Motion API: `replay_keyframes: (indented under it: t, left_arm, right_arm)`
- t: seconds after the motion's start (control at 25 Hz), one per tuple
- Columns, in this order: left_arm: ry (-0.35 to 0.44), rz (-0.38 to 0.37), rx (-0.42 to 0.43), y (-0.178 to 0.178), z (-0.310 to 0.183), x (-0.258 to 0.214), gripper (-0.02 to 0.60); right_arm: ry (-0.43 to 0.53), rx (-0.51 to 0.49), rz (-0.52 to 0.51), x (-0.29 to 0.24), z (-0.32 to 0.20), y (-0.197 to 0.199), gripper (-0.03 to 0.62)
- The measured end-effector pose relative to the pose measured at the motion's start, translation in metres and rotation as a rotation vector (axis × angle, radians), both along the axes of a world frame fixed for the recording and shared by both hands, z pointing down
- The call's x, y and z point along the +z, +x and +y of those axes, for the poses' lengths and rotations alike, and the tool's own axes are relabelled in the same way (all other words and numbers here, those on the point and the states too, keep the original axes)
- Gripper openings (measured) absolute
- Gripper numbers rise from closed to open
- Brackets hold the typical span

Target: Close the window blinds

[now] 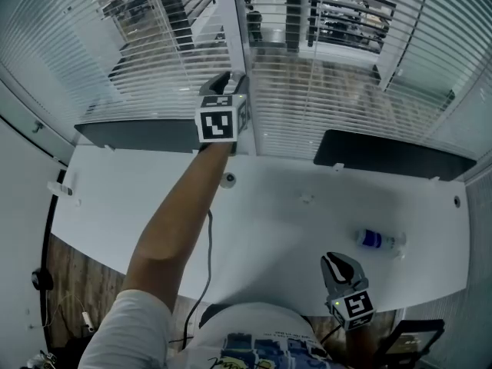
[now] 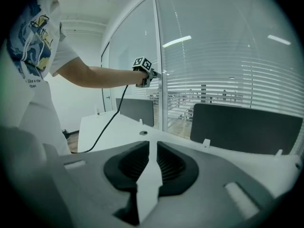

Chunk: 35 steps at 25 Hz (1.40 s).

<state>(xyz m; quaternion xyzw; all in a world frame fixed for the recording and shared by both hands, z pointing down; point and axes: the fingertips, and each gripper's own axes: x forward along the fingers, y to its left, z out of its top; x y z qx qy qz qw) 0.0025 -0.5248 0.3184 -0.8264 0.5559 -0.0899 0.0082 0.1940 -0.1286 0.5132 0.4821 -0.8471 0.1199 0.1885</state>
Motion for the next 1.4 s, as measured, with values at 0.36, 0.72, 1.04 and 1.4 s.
replay_keyframes:
  t: [0.36, 0.72, 1.04, 1.4]
  left_arm:
    - [0.282, -0.832, 0.062, 0.017, 0.005, 0.005, 0.167]
    - [0.331, -1.043, 0.063, 0.02, -0.001, 0.014, 0.126]
    - [0.174, -0.553, 0.001, 0.012, -0.001, 0.008, 0.126]
    - [0.098, -0.3, -0.017, 0.008, 0.0, 0.005, 0.126]
  right_arm:
    - [-0.004, 0.005, 0.002, 0.003, 0.003, 0.005, 0.037]
    - [-0.008, 0.009, -0.022, 0.004, 0.004, 0.006, 0.037]
    - [-0.014, 0.003, -0.014, 0.004, 0.003, 0.004, 0.037]
    - [0.003, 0.002, -0.01, 0.001, -0.001, 0.004, 0.037]
